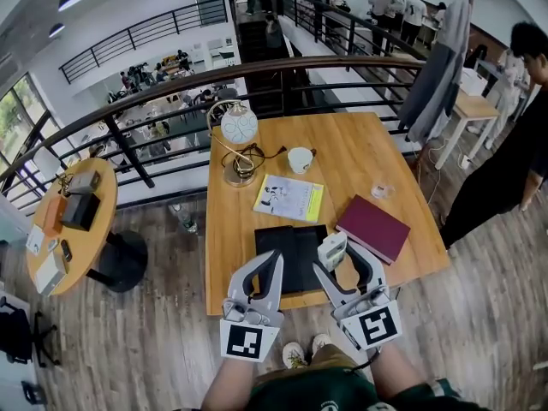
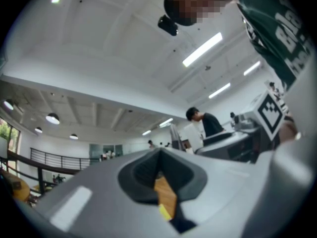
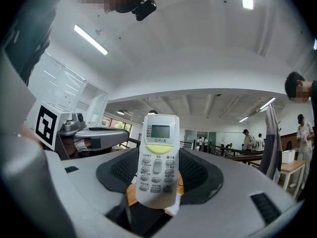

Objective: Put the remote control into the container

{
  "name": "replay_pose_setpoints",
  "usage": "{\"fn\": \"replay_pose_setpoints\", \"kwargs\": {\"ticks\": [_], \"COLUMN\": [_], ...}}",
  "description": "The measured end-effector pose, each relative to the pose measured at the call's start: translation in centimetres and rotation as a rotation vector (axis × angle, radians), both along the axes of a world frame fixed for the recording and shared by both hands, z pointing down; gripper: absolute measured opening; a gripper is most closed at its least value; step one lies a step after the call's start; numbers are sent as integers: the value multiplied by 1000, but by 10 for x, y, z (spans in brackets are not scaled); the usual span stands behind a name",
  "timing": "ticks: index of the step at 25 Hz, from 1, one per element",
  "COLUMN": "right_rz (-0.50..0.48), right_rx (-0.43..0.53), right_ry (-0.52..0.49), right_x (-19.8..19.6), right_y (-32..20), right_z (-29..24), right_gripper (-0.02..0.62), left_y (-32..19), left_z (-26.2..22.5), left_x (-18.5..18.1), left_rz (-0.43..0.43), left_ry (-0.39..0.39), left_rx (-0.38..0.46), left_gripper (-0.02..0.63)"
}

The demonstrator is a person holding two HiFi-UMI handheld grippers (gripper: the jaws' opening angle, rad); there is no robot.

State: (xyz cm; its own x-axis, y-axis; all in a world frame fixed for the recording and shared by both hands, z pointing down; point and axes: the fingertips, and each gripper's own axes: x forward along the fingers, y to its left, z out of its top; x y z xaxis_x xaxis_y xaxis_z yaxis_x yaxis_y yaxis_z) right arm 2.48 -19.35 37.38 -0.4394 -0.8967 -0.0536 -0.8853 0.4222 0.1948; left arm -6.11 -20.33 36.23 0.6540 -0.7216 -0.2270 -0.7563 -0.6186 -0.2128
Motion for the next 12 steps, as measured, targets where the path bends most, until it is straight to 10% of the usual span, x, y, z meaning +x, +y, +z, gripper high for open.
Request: {"fn": "replay_pose_setpoints", "kwargs": {"ticks": [12], "right_rz": [-48], "right_rx": [-30], "right_ry": [10], "right_x": [-2], "right_y": [-25], "right_z": [7], "right_gripper": [264], "left_y": [-27], "left_z": [14], "left_x": [2], "left_rz": [-52], "left_ry": [-29], "left_rx": [-11], "left_gripper": [-5]}}
